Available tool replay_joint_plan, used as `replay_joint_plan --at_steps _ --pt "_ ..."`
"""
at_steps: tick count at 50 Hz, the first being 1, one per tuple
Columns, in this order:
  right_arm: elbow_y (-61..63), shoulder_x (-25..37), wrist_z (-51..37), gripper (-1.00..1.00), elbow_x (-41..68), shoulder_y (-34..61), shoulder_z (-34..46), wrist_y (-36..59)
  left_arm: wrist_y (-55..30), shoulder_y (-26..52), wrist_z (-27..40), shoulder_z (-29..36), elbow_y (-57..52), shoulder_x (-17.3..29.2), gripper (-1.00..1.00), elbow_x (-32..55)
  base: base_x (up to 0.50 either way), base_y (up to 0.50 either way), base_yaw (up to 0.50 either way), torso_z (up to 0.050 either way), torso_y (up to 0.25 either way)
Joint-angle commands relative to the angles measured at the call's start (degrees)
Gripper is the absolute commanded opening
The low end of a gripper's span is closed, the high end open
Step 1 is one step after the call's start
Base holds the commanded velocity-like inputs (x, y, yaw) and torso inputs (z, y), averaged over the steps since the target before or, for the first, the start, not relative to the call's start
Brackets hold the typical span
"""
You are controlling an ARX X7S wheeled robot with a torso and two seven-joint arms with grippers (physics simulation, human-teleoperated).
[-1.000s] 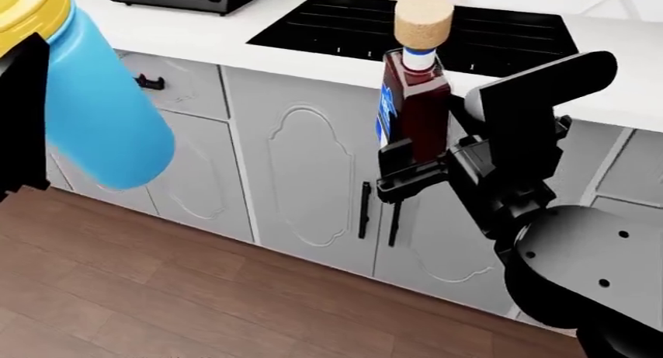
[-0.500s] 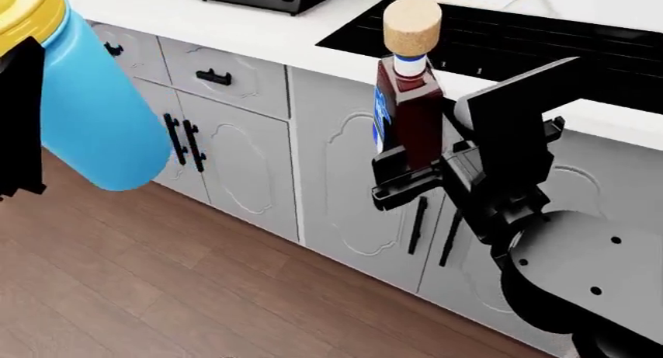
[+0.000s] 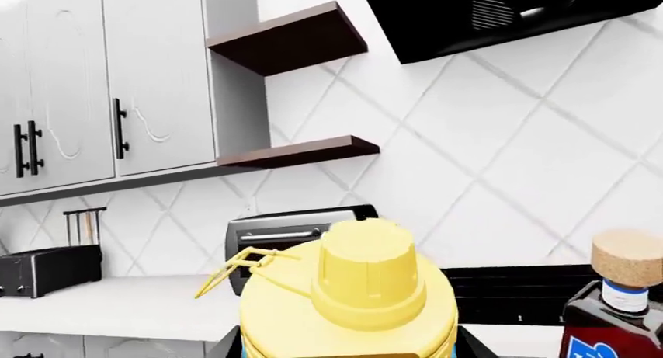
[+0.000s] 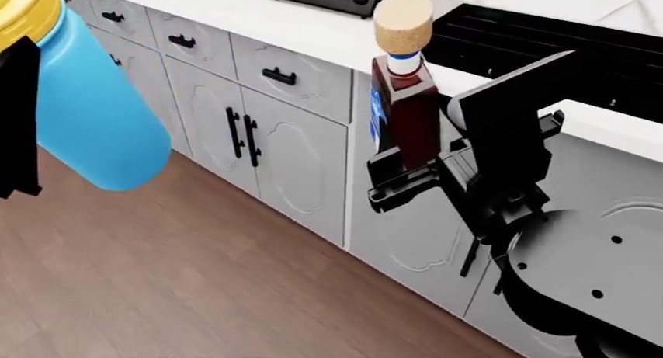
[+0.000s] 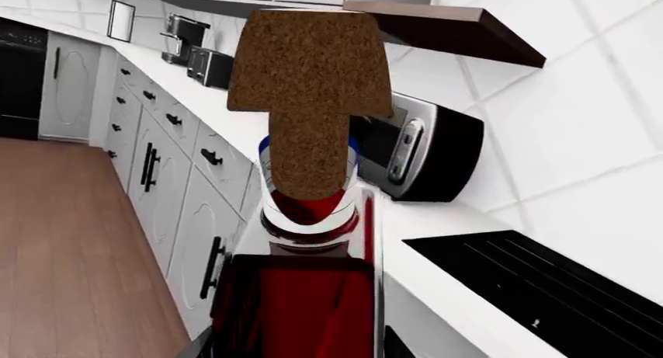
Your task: Move the drinks to the dining counter.
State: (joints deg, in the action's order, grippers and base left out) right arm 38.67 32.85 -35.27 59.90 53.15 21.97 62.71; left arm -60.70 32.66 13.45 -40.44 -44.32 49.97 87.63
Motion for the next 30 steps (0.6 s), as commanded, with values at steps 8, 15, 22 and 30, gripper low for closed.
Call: replay_joint_plan --at_steps 8,15,22,30 --pt "0.6 0.2 -0.1 -1.00 -3.2 1.4 -1.1 1.0 0.8 -0.4 2.3 -2.1 0.2 0.9 -1.00 2.7 0.08 0.06 0.50 0.000 0.001" --pt "0.7 0.7 0.2 -1.00 -3.6 0.4 -1.1 0.0 1.0 -0.5 2.3 -1.8 0.1 0.6 -1.00 2.3 0.08 0.07 0.50 0.001 0.003" --pt "0.6 1.0 0.7 -1.00 -4.1 0.1 -0.7 -0.6 1.5 1.3 3.5 -0.1 0.6 2.1 -1.00 3.6 0.08 0.07 0.50 0.000 0.003" --pt "0.7 1.2 0.5 -1.00 -4.2 -0.2 -0.7 -0.9 1.6 0.9 2.8 0.6 0.2 1.0 -1.00 2.0 0.07 0.08 0.50 0.001 0.003"
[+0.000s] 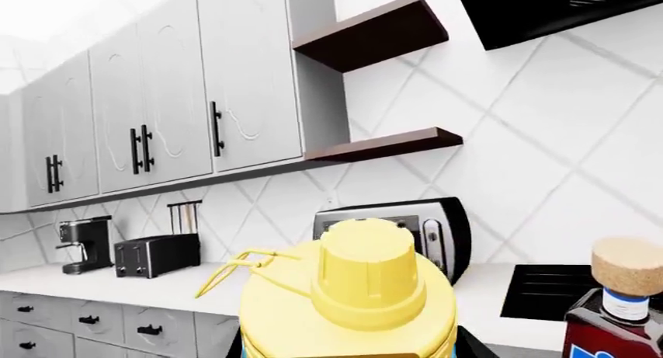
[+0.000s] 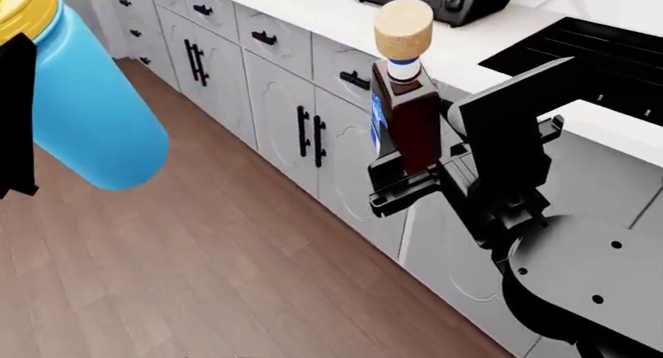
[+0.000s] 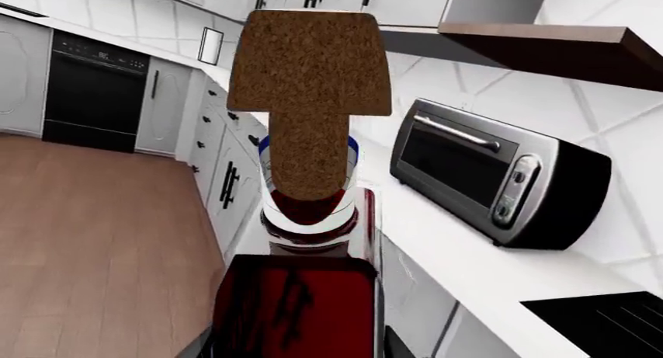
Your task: Move the drinks to the dining counter.
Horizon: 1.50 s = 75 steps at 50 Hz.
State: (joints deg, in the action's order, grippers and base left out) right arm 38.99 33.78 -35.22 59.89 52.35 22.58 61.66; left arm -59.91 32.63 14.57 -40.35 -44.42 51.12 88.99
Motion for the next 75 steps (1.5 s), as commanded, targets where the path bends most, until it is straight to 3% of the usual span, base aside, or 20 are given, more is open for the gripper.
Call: replay_joint_plan --at_steps 1,29,63,75 --pt "0.5 0.3 0.5 -1.00 -4.3 0.6 -1.1 0.1 0.9 0.9 1.6 0.5 0.4 -0.2 -1.00 0.6 0.07 0.08 0.50 0.000 0.000" --pt "1.6 0.4 -0.5 -1.00 -2.8 1.4 -1.0 0.7 0.9 -1.4 2.3 -2.9 -0.5 0.6 -1.00 3.2 0.06 0.08 0.50 0.001 0.002" --pt "1.0 1.7 0.0 -1.00 -3.9 0.2 -0.8 -1.5 2.7 2.9 4.9 3.2 0.8 3.1 -1.00 4.1 0.05 0.09 0.50 0.001 0.002" --pt "1.9 2.3 -0.5 -1.00 -2.8 0.0 -1.3 -1.3 2.7 1.8 5.9 0.8 0.4 4.1 -1.00 6.5 0.03 0.10 0.50 0.000 0.003"
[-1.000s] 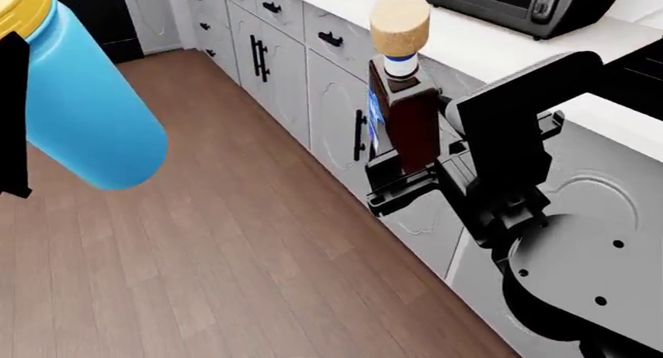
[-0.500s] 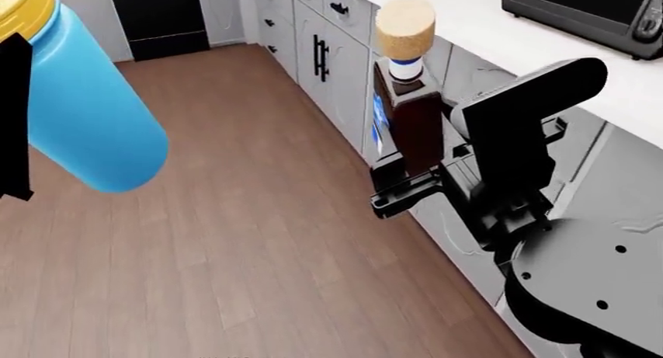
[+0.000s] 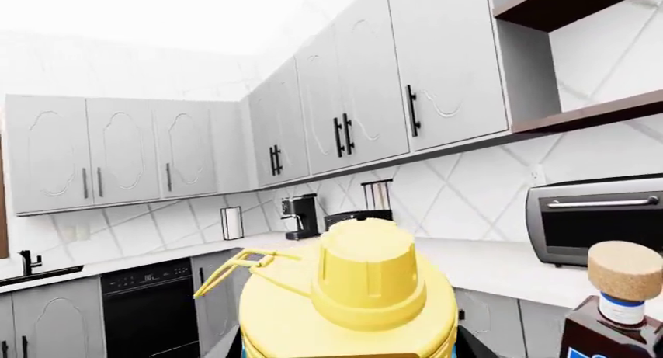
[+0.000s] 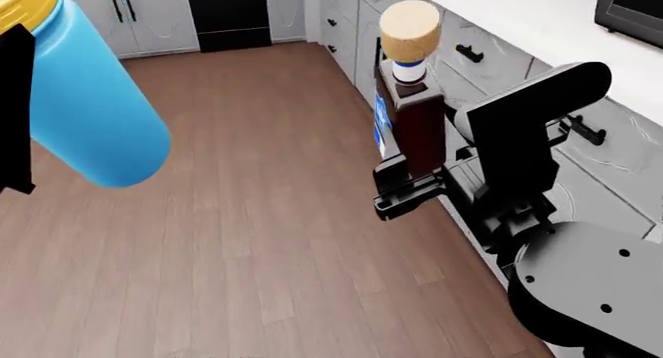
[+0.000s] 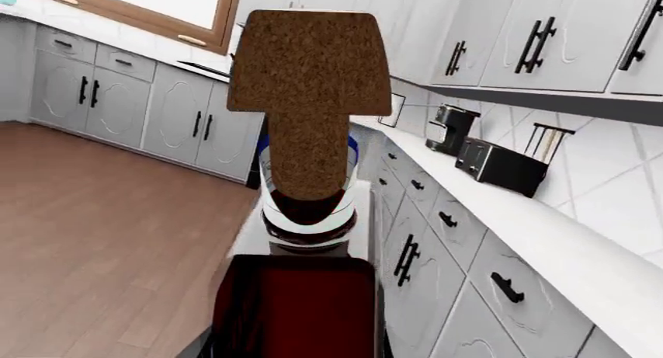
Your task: Move the drinks to the dining counter.
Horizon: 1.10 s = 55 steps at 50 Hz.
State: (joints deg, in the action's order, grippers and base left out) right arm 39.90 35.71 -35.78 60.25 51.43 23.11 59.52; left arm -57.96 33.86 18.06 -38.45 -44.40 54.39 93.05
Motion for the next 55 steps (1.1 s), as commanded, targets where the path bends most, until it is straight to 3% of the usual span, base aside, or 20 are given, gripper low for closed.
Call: replay_joint_plan --at_steps 1,50,55 --pt "0.7 0.3 0.2 -1.00 -3.8 0.7 -1.6 0.5 0.8 0.6 2.3 -0.7 0.2 0.5 -1.00 1.9 0.03 0.10 0.50 0.010 0.000" --pt "-1.9 0.3 -1.5 -1.00 -1.6 0.9 -1.2 2.2 0.7 -2.1 1.2 -3.1 -0.5 -0.3 -1.00 1.3 0.01 0.10 0.50 0.001 0.003" --pt "-3.0 -0.3 -3.4 -1.00 0.9 0.0 -3.8 2.0 0.7 -2.4 1.1 -3.5 -0.3 -0.2 -1.00 1.4 0.00 0.05 0.31 0.000 0.002"
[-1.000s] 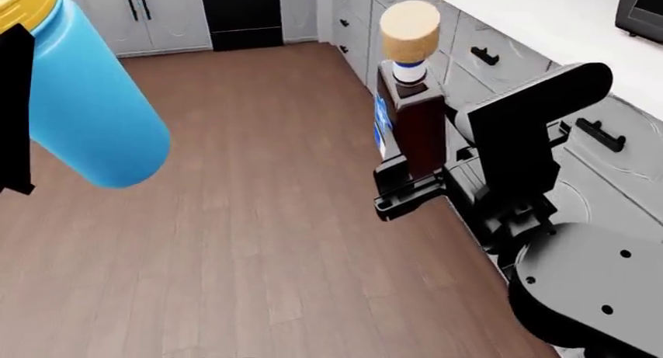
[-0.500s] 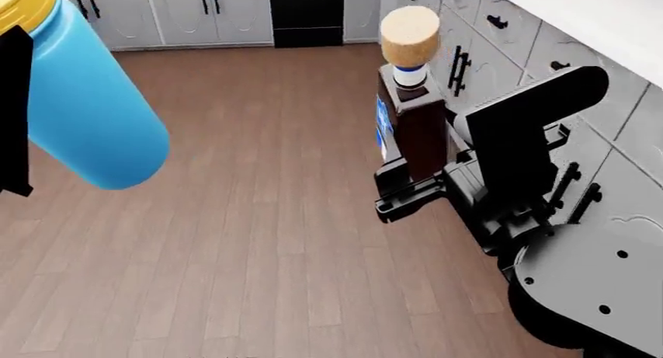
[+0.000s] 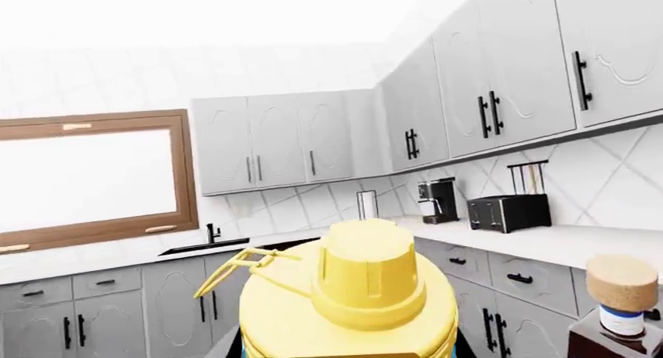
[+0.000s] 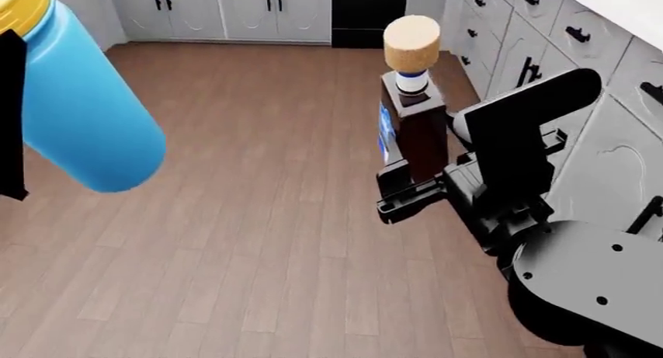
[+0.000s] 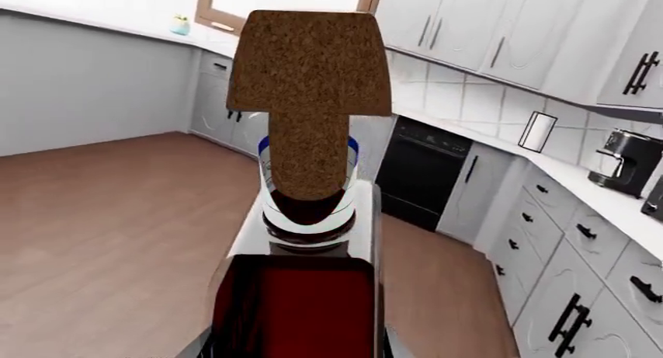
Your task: Move the drinks to the dining counter.
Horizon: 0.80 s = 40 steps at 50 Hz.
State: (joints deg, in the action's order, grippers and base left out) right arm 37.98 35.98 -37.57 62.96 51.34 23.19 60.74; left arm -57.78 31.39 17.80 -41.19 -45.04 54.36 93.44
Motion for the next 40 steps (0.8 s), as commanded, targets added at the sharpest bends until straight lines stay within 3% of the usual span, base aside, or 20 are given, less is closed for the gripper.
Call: replay_joint_plan --at_steps 1,6,40 --pt "-1.3 -0.6 -1.5 -1.00 -1.6 0.1 -4.2 0.6 0.5 0.1 1.4 -0.7 0.3 -0.2 -1.00 1.0 0.00 0.00 0.00 0.000 0.000" --pt "-0.5 -0.7 -2.1 -1.00 0.8 0.1 -4.9 1.2 0.5 -0.3 1.4 -1.5 0.3 0.0 -1.00 1.4 0.00 0.03 0.00 0.000 0.002" --pt "-1.8 -1.0 -2.3 -1.00 -3.3 1.3 -1.3 0.7 0.0 -3.6 -1.5 -4.1 -0.5 -2.4 -1.00 -1.2 -0.07 0.50 0.00 0.001 0.004"
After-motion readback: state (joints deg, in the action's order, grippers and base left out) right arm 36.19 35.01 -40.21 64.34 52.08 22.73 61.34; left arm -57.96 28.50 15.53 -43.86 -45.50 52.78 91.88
